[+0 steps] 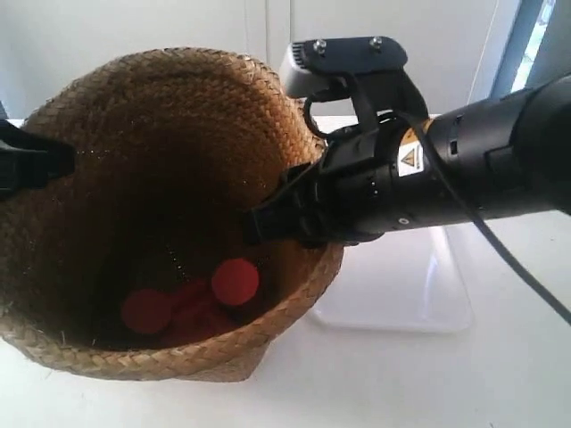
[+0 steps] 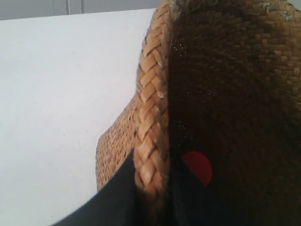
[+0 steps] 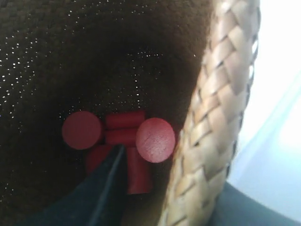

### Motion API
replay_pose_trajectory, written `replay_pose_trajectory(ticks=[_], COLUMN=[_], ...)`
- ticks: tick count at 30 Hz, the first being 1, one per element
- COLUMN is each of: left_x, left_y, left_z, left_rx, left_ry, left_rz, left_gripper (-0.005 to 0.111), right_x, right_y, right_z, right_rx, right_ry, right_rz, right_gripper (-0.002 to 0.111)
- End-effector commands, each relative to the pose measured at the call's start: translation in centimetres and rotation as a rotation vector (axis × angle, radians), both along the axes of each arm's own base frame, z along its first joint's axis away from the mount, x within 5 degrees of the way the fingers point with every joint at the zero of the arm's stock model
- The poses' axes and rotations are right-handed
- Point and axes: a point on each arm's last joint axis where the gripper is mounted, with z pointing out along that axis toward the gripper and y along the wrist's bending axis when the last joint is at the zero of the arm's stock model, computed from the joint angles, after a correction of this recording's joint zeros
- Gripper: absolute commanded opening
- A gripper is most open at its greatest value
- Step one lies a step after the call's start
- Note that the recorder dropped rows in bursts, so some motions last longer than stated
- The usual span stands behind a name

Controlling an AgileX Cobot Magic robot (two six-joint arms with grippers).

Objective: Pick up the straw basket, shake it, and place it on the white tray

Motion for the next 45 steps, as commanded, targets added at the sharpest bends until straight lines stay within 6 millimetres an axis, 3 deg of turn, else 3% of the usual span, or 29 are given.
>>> replay_pose_trajectory(ticks=[1,2,3,4,6,8,10,24,29,30,33,34,35,36,37,38,39,41,45], left_x=[-1.9,-2.6,-1.8,0.3,0.8,0.2,0.0,-0.2,0.2,0.2,-1.6,-2.5,-2.5,-1.8,-0.5,0.1,0.4,0.3,-0.5], left_y=[0.4,0.5,0.4,0.1,0.2,0.4,0.5,0.5,0.6,0.6,0.9,0.9,0.8,0.5,0.1,0.0,0.0,-0.2,0.2], left_z=[7.5,8.6,7.1,3.7,3.3,4.1,4.1,2.5,1.9,2.5,7.6,8.9,8.4,6.8,3.9,2.5,1.8,2.4,4.2], left_rx=[-0.082,-0.090,-0.024,-0.059,-0.082,-0.077,-0.066,0.005,-0.015,-0.026,-0.103,-0.077,-0.019,0.025,0.024,0.000,-0.019,-0.053,-0.046], left_ry=[-0.269,-0.303,-0.271,-0.100,-0.096,-0.163,-0.160,-0.072,-0.124,-0.155,-0.278,-0.323,-0.317,-0.255,-0.117,-0.048,-0.019,-0.063,-0.171], left_rz=[-0.026,-0.038,-0.043,0.024,0.047,0.045,0.041,0.020,0.047,0.051,0.027,-0.006,-0.032,-0.053,-0.037,-0.009,0.008,0.002,-0.002], left_gripper=[0.000,0.000,0.000,0.000,0.000,0.000,0.000,0.000,0.000,0.000,0.000,0.000,0.000,0.000,0.000,0.000,0.000,0.000,0.000], right_x=[-2.0,-3.4,-3.0,-0.6,-0.2,-0.5,-0.5,0.2,1.0,0.9,-1.5,-2.8,-3.4,-3.0,-1.9,-0.9,-0.4,-0.6,-1.2], right_y=[-0.9,-1.2,-0.8,-0.1,0.6,0.6,0.6,1.1,1.7,1.6,0.0,-0.4,-0.4,-0.1,0.4,0.2,-0.1,0.5,0.4], right_z=[9.1,11.2,9.5,3.1,1.2,3.1,3.7,2.0,1.3,2.1,9.6,11.3,11.3,9.8,6.8,4.5,3.6,3.1,4.3], right_rx=[0.128,0.211,0.161,0.050,0.020,0.078,0.089,0.016,-0.008,-0.017,0.075,0.130,0.130,0.096,0.031,0.000,-0.002,-0.010,0.027], right_ry=[-0.196,-0.311,-0.325,-0.115,0.002,-0.096,-0.113,-0.054,-0.063,-0.074,-0.191,-0.235,-0.305,-0.341,-0.288,-0.179,-0.101,-0.065,-0.132], right_rz=[0.038,0.057,0.068,-0.014,-0.018,-0.002,-0.002,0.005,0.023,0.034,0.049,0.067,0.099,0.111,0.090,0.024,-0.031,0.011,0.043], right_gripper=[0.000,0.000,0.000,0.000,0.000,0.000,0.000,0.000,0.000,0.000,0.000,0.000,0.000,0.000,0.000,0.000,0.000,0.000,0.000])
